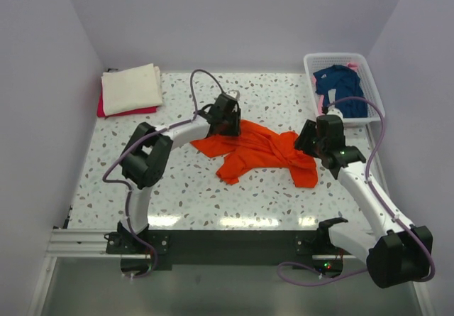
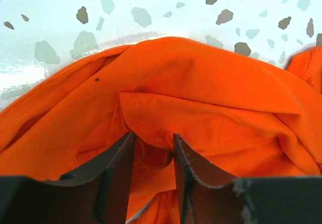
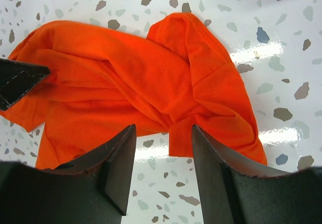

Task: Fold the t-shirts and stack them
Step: Flatten the tshirt out

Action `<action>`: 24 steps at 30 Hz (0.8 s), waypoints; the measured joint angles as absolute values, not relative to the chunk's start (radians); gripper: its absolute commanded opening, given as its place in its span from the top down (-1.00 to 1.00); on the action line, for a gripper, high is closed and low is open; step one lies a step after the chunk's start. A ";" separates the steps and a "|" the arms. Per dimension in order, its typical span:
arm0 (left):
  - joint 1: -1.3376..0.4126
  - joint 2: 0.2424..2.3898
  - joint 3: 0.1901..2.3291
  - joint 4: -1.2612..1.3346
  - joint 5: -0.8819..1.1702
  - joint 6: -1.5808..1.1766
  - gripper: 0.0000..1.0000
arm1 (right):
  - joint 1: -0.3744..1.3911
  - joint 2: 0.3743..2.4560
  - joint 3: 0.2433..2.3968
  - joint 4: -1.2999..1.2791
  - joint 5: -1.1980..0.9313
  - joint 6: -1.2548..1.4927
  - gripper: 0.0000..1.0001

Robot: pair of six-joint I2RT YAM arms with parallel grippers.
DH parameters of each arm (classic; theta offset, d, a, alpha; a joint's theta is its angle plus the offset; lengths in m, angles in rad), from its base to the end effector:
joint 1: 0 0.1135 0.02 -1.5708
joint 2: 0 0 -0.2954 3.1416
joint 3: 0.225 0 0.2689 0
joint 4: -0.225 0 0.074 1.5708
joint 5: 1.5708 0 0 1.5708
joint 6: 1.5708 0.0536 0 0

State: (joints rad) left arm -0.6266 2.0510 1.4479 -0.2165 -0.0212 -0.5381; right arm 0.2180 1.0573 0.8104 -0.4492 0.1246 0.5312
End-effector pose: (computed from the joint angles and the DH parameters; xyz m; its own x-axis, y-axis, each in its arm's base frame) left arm 0.4004 -0.2884 0.1830 -0.8028 -0.0514 -0.5940 0.1899 0.9223 -0.3365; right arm 0.2371 0.0457 0.2834 -0.6013 0.3816 -0.7020 0.2124 0.9233 0.3200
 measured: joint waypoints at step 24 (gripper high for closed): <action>-0.628 1.813 1.358 -0.278 -0.113 -0.536 1.00 | 0.334 1.061 0.733 -0.460 0.190 0.535 -0.06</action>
